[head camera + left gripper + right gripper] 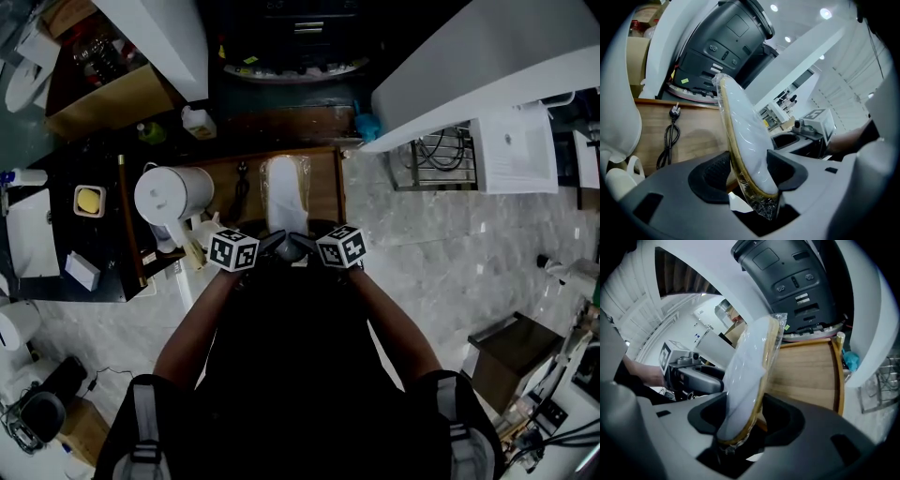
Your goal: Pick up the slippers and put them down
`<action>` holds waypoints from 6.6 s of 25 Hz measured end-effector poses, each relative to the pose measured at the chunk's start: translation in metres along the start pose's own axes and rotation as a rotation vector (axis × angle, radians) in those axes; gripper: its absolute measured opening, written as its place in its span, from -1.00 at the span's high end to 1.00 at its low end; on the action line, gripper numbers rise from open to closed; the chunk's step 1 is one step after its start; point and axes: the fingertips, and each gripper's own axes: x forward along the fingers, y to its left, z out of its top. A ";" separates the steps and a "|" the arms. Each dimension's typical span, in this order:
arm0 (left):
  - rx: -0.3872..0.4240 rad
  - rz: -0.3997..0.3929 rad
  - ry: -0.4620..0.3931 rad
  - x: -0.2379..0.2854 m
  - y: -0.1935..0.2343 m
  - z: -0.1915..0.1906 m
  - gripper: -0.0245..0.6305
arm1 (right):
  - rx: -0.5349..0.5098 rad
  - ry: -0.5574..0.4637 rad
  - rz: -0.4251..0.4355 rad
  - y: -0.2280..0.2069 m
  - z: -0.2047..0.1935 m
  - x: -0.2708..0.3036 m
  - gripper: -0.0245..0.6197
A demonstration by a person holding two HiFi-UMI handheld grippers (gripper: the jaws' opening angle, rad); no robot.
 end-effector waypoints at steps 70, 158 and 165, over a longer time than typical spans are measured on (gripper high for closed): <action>-0.036 0.172 0.258 0.063 0.089 -0.042 0.06 | 0.014 0.164 -0.111 -0.059 -0.028 0.075 0.12; 0.310 -0.148 -0.311 -0.086 -0.103 0.071 0.89 | -0.299 -0.374 -0.055 0.088 0.064 -0.093 0.90; 0.315 -0.145 -0.307 -0.090 -0.101 0.072 0.89 | -0.306 -0.378 -0.041 0.091 0.068 -0.091 0.90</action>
